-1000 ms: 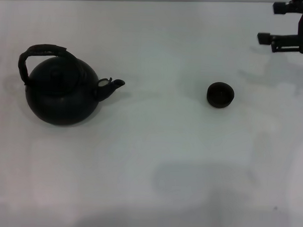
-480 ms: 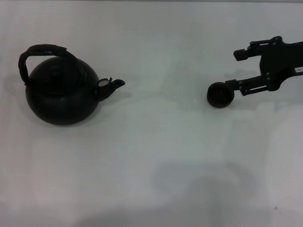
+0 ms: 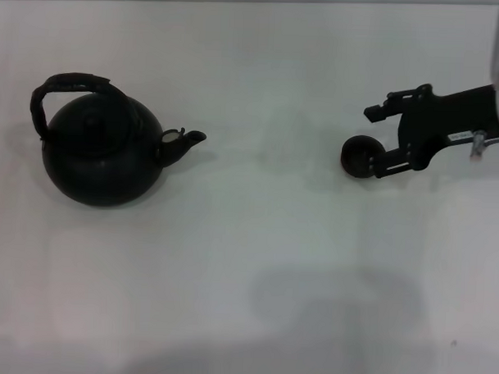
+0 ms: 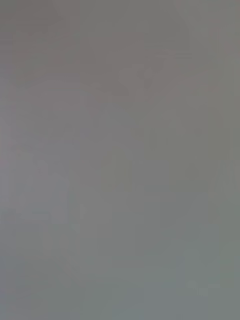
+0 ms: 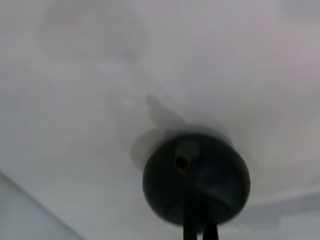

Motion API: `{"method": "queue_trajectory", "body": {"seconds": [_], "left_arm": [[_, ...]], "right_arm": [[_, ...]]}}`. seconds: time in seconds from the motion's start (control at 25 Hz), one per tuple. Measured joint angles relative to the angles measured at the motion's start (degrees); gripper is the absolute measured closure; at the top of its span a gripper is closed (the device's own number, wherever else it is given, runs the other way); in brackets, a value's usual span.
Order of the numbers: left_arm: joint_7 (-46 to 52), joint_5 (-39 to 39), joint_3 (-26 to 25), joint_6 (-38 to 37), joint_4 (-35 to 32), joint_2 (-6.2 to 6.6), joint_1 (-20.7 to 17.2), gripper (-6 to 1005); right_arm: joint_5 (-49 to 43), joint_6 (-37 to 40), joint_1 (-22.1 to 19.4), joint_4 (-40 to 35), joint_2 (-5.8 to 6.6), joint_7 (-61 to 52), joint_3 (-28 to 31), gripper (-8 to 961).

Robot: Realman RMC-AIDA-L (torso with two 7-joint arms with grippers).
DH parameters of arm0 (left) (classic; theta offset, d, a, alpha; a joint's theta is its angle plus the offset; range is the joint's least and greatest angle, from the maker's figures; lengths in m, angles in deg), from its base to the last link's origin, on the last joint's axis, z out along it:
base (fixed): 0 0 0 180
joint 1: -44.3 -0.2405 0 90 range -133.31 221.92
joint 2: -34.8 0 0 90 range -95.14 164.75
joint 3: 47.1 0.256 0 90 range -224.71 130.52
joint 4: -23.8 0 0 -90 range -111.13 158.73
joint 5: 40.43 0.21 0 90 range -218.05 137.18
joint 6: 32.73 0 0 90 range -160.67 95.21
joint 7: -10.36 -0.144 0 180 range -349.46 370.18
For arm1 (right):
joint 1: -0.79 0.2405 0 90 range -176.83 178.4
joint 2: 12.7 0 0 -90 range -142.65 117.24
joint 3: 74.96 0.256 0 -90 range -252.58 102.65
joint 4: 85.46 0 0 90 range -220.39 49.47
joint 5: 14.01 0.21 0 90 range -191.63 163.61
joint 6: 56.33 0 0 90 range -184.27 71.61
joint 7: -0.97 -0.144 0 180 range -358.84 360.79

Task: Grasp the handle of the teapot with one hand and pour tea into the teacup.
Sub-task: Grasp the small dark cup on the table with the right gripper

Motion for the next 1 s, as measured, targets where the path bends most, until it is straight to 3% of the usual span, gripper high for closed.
{"method": "queue_trajectory", "body": {"seconds": [0.32, 0.68, 1.0], "left_arm": [[0.0, 0.0, 0.8, -0.1, 0.2, -0.10, -0.2, 165], [0.0, 0.0, 0.8, -0.1, 0.4, -0.14, -0.5, 165], [0.0, 0.1, 1.4, -0.1, 0.4, -0.19, -1.0, 166]], "right_arm": [[-0.1, 3.6, 0.3, -2.0, -0.10, 0.2, -2.5, 115], [-0.1, 8.0, 0.4, -2.2, -0.26, -1.6, -9.5, 116], [-0.1, 8.9, 0.4, -2.2, -0.35, -1.7, -9.9, 116]]}}
